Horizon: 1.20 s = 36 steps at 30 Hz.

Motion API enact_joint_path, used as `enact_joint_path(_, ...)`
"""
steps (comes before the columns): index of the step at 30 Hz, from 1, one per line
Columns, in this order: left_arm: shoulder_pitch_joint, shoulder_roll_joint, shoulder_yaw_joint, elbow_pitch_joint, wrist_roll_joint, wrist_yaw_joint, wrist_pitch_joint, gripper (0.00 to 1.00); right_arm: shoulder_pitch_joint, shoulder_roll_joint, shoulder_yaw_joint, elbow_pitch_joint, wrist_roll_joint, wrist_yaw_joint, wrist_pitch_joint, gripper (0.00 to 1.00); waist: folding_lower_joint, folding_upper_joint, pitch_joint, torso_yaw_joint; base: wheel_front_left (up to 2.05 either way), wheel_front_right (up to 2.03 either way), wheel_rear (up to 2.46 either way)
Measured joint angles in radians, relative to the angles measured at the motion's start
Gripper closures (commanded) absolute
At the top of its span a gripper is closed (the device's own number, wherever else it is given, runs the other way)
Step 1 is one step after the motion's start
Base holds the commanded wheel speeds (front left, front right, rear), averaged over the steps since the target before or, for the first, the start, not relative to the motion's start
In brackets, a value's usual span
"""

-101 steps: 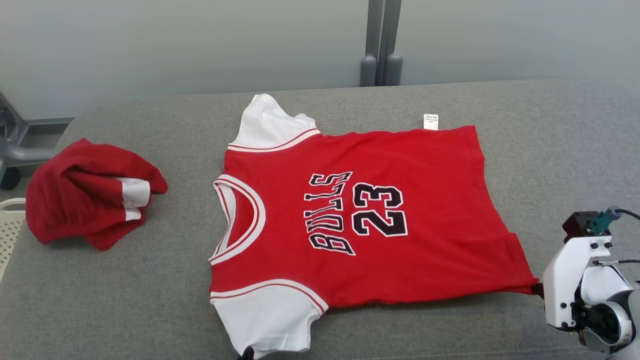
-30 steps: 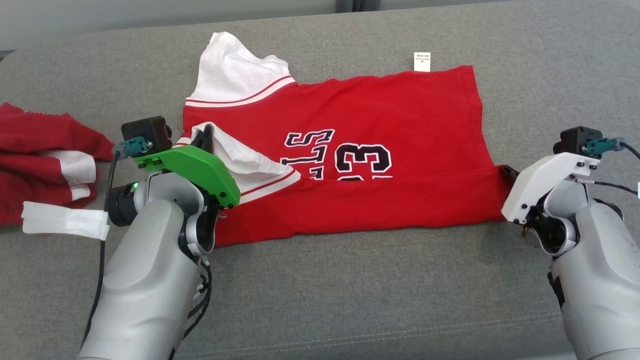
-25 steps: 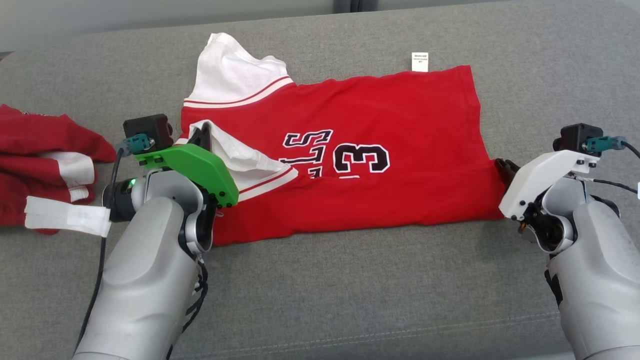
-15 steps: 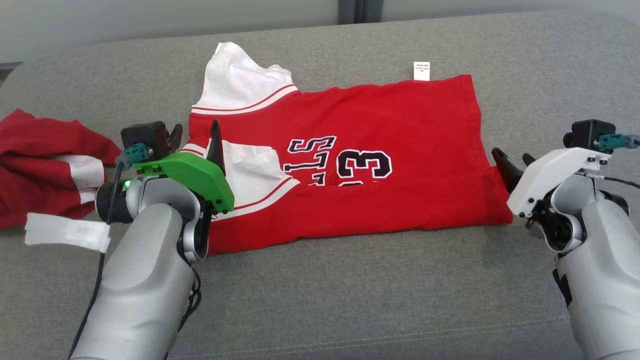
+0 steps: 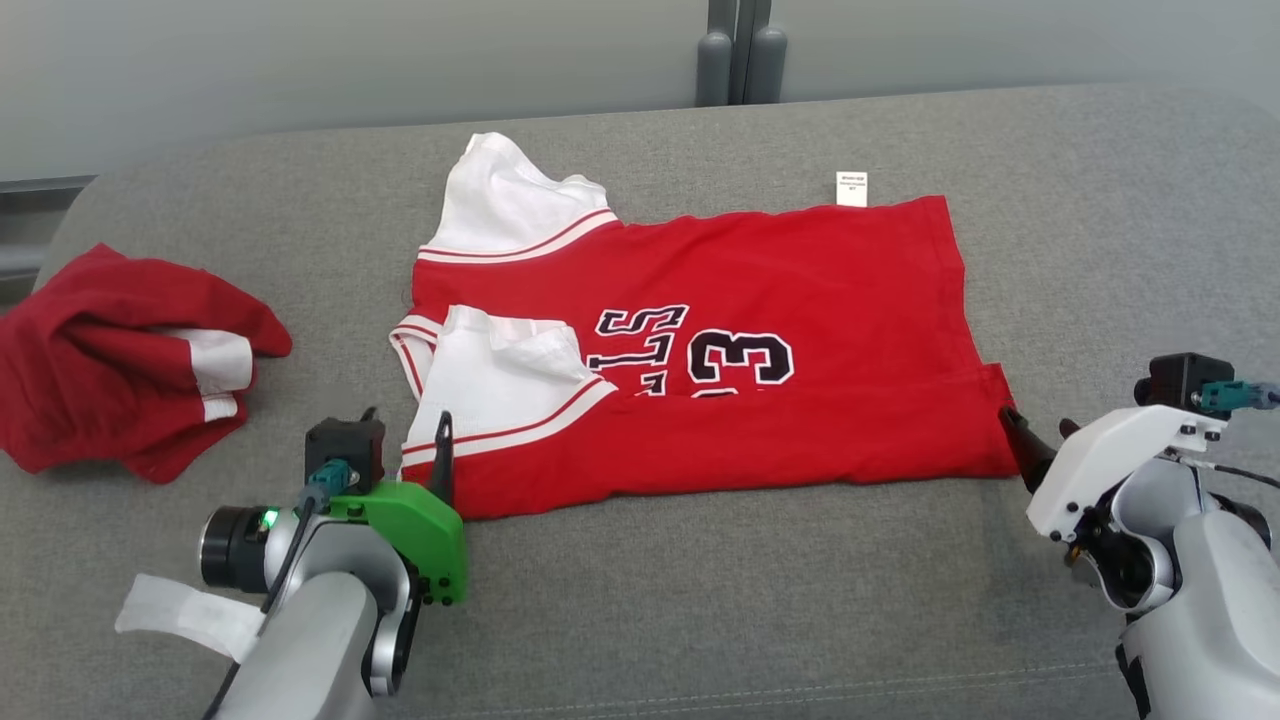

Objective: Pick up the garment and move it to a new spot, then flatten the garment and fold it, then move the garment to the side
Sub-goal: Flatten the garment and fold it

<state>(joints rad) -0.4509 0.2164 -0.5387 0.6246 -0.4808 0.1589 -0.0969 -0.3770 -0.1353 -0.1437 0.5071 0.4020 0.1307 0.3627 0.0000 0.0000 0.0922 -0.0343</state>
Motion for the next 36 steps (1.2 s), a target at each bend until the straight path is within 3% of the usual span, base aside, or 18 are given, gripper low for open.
enact_joint_path(14, 0.053, 0.022, -0.024, -0.036, 0.009, 0.058, 0.073, 0.00, 0.026, 0.043, -0.066, -0.005, -0.103, 0.000, 0.018, 0.00, 0.0000, 0.0000, 0.024, 0.014, 0.00, 0.00, 0.00)
enact_joint_path(23, 0.047, 0.029, -0.051, -0.054, 0.009, 0.057, 0.159, 0.00, -0.030, 0.053, -0.080, 0.053, -0.152, 0.000, 0.008, 0.00, 0.0000, 0.0000, 0.065, 0.025, 0.00, 0.00, 0.00)
enact_joint_path(36, 0.084, 0.036, -0.051, -0.092, -0.020, 0.098, 0.237, 0.00, -0.046, 0.051, -0.077, 0.114, -0.176, 0.000, -0.021, 0.00, 0.0000, 0.0000, 0.088, 0.030, 0.00, 0.00, 0.00)
